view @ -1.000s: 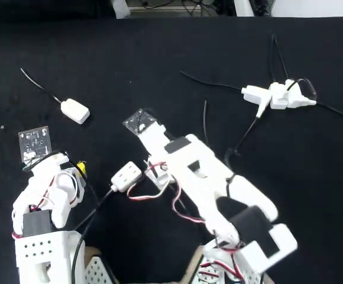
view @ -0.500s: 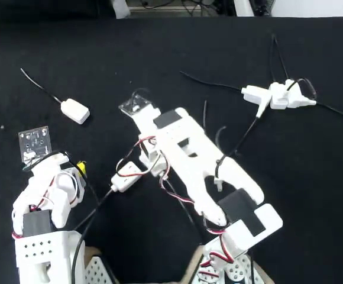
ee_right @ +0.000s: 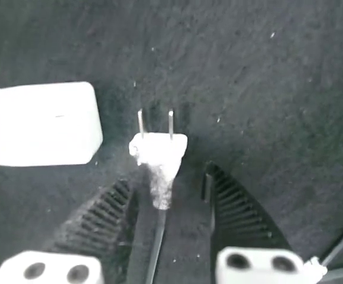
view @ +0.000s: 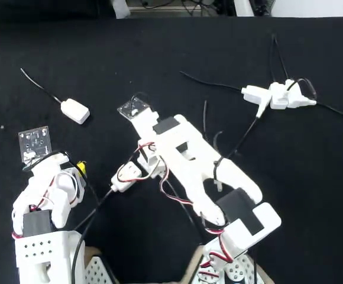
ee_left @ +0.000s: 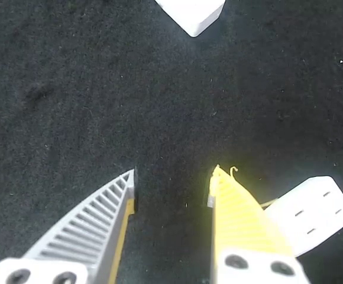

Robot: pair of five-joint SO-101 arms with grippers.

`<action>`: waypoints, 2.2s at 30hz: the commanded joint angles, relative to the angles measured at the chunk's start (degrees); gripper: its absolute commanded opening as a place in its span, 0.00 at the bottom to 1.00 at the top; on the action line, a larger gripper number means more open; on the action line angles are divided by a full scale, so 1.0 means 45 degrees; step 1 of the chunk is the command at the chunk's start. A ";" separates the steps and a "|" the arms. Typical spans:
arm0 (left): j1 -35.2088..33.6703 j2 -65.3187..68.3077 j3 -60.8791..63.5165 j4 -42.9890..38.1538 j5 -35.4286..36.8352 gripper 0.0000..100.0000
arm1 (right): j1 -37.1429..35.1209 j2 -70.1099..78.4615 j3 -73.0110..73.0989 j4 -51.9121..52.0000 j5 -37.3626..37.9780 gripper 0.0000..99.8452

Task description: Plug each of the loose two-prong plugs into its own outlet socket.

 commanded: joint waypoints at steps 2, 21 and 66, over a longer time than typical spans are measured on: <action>-0.0127 -0.0117 -0.0107 0.0039 -0.0078 0.21 | -0.0195 -0.0107 -0.0010 -0.0371 -0.0098 0.15; -0.0127 -0.0117 -0.0107 0.0039 -0.0078 0.21 | -0.0254 0.0420 -0.0088 -0.0274 0.0098 0.15; -0.0127 -0.0117 -0.0107 0.0039 -0.0078 0.21 | 0.0488 0.0830 -0.2081 0.2032 0.0899 0.14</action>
